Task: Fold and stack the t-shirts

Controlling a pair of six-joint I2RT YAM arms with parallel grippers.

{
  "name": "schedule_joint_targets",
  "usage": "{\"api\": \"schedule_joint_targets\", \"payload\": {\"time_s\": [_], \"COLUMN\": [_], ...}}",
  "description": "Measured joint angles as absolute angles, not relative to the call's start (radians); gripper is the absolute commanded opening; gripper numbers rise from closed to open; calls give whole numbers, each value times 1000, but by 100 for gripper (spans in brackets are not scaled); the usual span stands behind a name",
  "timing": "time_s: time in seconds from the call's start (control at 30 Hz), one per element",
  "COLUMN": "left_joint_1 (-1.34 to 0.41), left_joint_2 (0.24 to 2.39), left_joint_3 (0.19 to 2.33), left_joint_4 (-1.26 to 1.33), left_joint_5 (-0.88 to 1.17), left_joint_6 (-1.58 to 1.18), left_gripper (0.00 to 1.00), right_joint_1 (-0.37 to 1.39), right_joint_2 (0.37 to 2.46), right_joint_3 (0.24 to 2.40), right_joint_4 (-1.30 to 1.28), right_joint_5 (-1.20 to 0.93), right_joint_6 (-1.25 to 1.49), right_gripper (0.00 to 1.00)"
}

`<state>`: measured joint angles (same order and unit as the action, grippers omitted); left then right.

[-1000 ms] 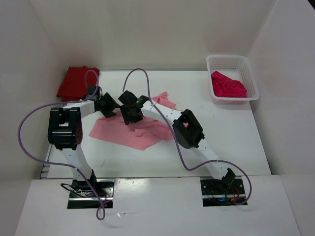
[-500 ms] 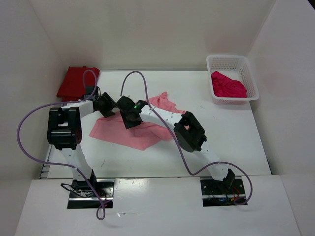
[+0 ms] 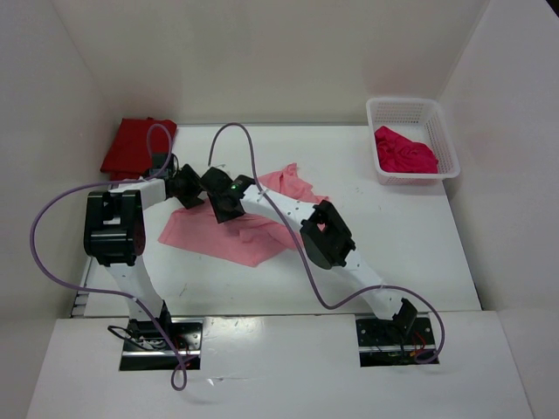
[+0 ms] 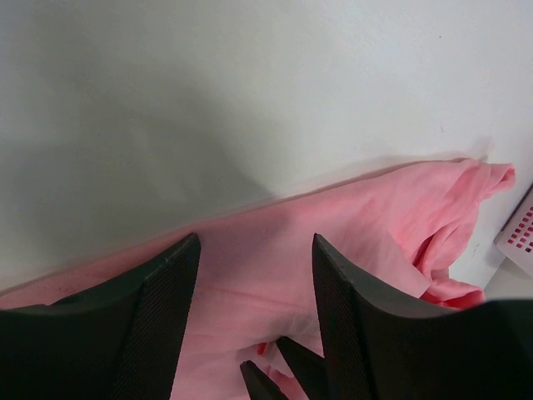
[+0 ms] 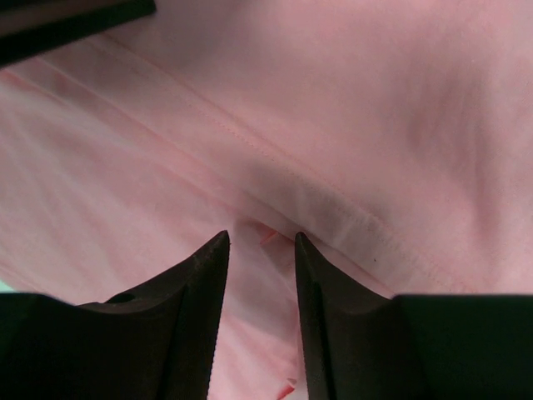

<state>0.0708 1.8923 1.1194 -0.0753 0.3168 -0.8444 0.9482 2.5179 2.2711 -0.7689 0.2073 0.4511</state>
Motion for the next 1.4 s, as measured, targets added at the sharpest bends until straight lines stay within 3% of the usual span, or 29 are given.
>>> {"api": "schedule_joint_targets", "payload": {"time_s": [0.1, 0.33, 0.37, 0.4, 0.5, 0.77, 0.93, 1.23, 1.4], "left_joint_1": [71, 72, 73, 73, 76, 89, 100, 138, 142], "left_joint_2": [1892, 1892, 1892, 1892, 1892, 1892, 1892, 1882, 1766], "left_joint_3": [1119, 1118, 1118, 1118, 1118, 1106, 1105, 1102, 1084], "left_joint_4": [-74, -73, -73, -73, -73, -73, -73, -75, -110], "left_joint_5": [317, 317, 317, 318, 319, 308, 293, 281, 274], "left_joint_6": [-844, -844, -844, -844, -845, -846, -844, -845, -839], "left_gripper": [64, 64, 64, 64, 63, 49, 48, 48, 48], "right_joint_1": [948, 948, 948, 948, 947, 938, 892, 639, 577], "right_joint_2": [2525, 2525, 2525, 2525, 2525, 2445, 2146, 1397, 1122], "right_joint_3": [2267, 2252, 2251, 2250, 2249, 2134, 1796, 1144, 827], "right_joint_4": [-777, -775, -774, -774, -775, -767, -732, -584, -608], "right_joint_5": [211, 222, 224, 225, 235, 240, 173, -9, -108], "right_joint_6": [452, 458, 459, 458, 457, 471, 511, 735, 928], "right_gripper": [30, 30, 26, 14, 0, 0, 0, 0, 0]}}
